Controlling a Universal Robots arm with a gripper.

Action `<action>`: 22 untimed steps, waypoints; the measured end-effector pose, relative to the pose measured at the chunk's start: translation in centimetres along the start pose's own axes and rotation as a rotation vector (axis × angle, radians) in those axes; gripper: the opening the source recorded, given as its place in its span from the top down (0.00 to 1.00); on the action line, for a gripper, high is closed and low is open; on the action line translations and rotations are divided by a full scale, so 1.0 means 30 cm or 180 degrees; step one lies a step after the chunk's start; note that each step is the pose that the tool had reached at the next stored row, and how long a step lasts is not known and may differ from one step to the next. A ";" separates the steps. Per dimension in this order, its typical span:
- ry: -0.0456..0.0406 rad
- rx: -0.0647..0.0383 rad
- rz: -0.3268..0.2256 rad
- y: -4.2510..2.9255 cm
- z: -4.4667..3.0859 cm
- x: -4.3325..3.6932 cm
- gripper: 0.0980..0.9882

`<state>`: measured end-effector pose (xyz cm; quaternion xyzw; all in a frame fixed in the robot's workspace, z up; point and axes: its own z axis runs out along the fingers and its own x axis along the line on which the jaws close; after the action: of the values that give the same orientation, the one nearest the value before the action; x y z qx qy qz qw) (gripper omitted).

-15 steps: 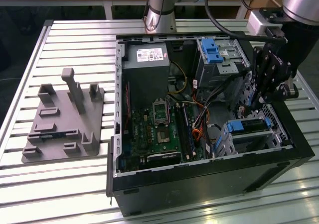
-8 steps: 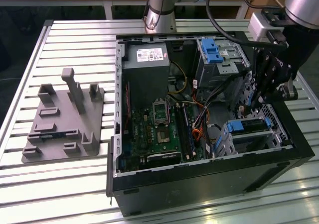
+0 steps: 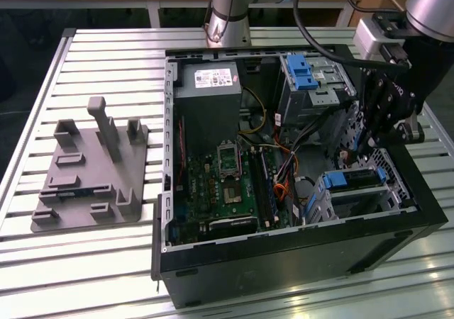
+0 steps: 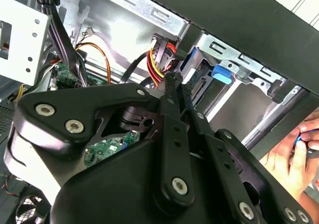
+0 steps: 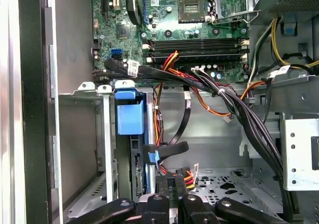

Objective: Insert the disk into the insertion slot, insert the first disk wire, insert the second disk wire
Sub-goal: 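Insert the first disk wire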

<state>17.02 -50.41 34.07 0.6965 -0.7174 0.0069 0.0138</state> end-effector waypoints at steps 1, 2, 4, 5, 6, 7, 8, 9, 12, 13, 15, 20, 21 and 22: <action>0.0000 0.0000 0.0000 0.000 0.000 0.001 0.92; 0.0000 0.0000 0.0000 0.000 0.000 0.003 0.92; -0.0005 0.0000 0.0000 0.000 0.000 0.010 0.92; -0.0008 0.0000 0.0000 -0.001 0.001 0.013 0.92; -0.0010 0.0000 0.0000 -0.001 0.001 0.018 0.92; -0.0013 -0.0001 0.0000 -0.002 0.001 0.023 0.92; -0.0014 -0.0001 0.0000 -0.004 0.001 0.028 0.92; -0.0016 -0.0002 0.0000 -0.005 0.001 0.032 0.92; -0.0020 -0.0002 0.0000 -0.007 0.001 0.043 0.92; -0.0022 -0.0002 0.0000 -0.007 0.001 0.046 0.92; -0.0026 -0.0002 -0.0001 -0.007 0.002 0.054 0.92; -0.0029 -0.0002 -0.0001 -0.008 0.002 0.066 0.92; -0.0030 -0.0002 0.0000 -0.008 0.002 0.068 0.92; -0.0029 -0.0002 -0.0001 -0.008 0.002 0.070 0.92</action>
<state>17.18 -52.51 34.06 0.6966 -0.7174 0.0034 0.0107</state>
